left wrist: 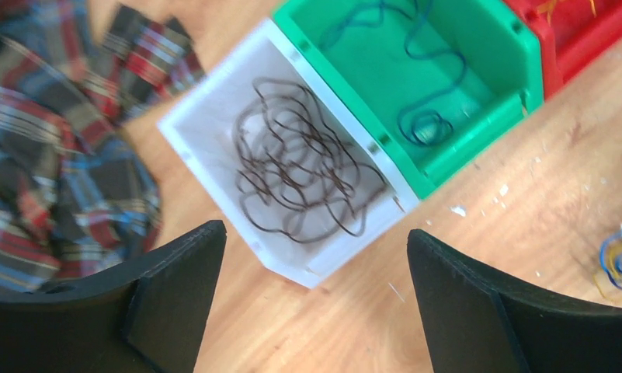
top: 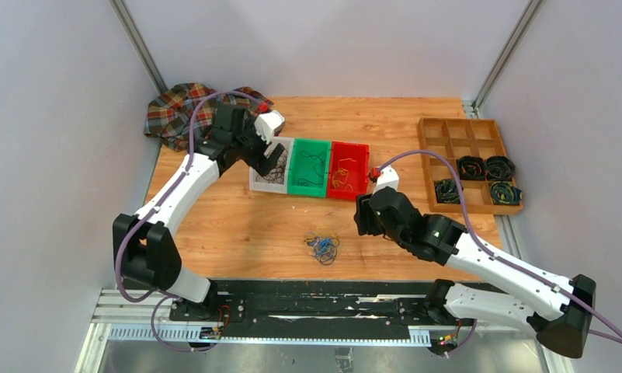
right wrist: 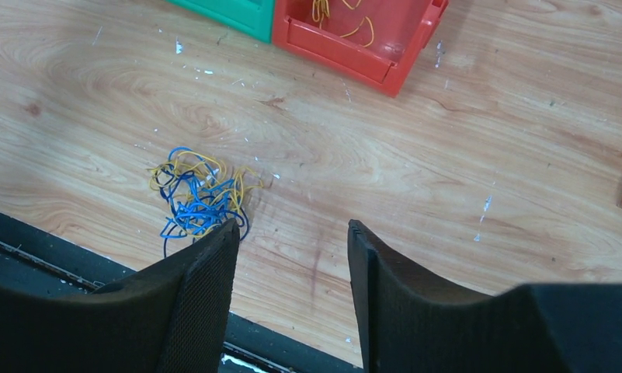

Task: Untangle the cables
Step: Place the cable in the bin, then untie the cable.

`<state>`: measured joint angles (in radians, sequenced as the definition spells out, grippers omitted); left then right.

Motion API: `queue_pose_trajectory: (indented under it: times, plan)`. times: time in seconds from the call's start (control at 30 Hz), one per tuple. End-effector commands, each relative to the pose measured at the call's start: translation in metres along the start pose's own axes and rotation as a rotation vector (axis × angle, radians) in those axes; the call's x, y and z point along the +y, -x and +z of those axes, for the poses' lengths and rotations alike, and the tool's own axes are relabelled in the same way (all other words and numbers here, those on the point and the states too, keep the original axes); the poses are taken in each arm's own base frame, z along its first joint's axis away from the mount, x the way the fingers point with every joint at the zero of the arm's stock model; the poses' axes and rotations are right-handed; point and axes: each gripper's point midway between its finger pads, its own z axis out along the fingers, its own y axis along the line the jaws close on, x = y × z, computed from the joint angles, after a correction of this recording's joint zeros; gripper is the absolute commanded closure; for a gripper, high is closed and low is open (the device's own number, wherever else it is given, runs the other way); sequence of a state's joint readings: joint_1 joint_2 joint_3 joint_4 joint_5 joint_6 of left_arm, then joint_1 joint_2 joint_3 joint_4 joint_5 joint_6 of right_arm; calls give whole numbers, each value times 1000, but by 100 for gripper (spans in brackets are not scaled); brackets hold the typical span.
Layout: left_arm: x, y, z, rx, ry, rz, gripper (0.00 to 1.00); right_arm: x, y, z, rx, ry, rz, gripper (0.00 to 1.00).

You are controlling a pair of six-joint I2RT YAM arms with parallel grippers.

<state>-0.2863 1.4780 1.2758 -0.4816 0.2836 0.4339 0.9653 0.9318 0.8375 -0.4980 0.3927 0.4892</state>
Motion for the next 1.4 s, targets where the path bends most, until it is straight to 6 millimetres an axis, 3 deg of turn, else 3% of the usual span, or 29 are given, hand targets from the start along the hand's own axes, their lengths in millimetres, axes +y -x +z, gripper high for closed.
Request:
queue_pose_trajectory:
  times: [0.0,0.1,0.2,0.37,0.57,0.8,0.93,1.07,1.37]
  plan:
    - [-28,-27,-5,44,-101,-41,10,-5,-2,7,14,-38,34,46]
    - [-43,-41,-12,71,-142,-65,10,-11,-12,20,46,-55,54,44]
    - [-62,-48,-25,90,-217,-86,8,-11,-9,34,49,-28,92,44]
    - [-120,-56,-43,60,-465,-101,7,5,-11,49,66,45,90,44]
    - [-175,-70,-31,115,-617,-9,11,22,-28,58,103,137,120,44]
    - [-198,-66,-11,114,-720,-84,16,46,-51,66,191,259,136,44]
    - [-210,-55,4,86,-742,-121,19,39,-56,64,196,224,170,45]
    - [-228,-46,21,70,-761,-154,26,31,-46,49,175,203,171,46]
    - [-240,-66,49,158,-768,-200,44,5,-44,21,107,148,161,46]
